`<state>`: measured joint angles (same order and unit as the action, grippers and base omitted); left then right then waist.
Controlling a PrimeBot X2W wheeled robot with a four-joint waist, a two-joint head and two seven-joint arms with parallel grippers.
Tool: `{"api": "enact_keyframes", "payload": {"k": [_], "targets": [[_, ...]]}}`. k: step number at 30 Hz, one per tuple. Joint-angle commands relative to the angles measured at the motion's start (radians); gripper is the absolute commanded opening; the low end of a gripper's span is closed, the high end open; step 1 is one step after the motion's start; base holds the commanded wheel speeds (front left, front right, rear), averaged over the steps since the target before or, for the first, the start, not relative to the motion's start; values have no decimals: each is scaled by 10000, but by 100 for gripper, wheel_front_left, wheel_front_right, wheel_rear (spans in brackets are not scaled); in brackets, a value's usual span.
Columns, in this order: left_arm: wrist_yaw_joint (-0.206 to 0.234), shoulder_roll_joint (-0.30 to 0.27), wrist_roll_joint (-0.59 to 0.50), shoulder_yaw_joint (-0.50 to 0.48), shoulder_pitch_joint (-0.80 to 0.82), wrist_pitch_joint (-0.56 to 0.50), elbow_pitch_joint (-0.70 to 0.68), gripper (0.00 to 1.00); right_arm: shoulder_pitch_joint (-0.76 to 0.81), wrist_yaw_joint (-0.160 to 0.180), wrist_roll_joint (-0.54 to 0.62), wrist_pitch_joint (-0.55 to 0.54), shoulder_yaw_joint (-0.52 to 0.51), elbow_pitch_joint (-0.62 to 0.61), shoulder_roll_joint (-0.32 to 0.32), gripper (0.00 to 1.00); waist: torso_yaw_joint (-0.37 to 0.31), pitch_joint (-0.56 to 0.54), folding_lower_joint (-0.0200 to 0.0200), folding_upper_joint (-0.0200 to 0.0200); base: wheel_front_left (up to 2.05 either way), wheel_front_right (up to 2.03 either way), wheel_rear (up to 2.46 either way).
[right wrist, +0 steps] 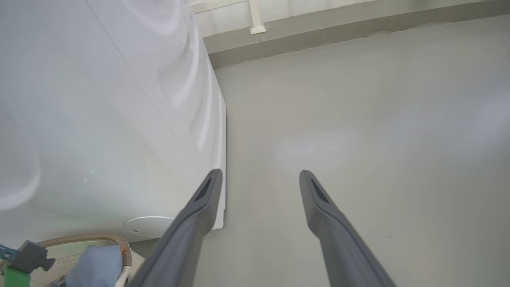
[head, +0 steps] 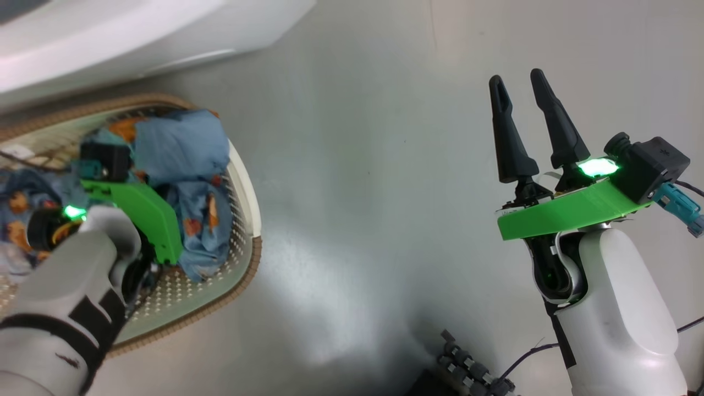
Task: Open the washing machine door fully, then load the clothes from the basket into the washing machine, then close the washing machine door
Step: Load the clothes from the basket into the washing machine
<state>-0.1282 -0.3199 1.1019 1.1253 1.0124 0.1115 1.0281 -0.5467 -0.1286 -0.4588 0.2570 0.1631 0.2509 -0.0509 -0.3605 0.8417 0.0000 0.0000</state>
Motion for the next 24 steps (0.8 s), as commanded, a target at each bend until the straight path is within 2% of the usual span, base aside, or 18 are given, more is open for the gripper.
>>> {"api": "enact_keyframes", "payload": {"k": [1,11,15,24], "targets": [[-25,-114,143,-78,-338,237,-205,0,281,-21,36,48,45,-152,6,100,254,-524,0,0,0,0,0],[-25,-233,841,232,-1271,1320,-1240,0,544,-21,274,48,-95,138,-169,100,954,-2174,0,0,0,0,0],[-25,-230,929,47,-1664,1480,-1611,0,740,-21,255,48,-83,300,-347,100,1218,-2957,0,0,0,0,0],[-25,-217,-280,-2021,-2995,1500,-3005,0,1240,-21,168,48,-61,612,-733,100,1748,-4530,0,0,0,0,0]]}}
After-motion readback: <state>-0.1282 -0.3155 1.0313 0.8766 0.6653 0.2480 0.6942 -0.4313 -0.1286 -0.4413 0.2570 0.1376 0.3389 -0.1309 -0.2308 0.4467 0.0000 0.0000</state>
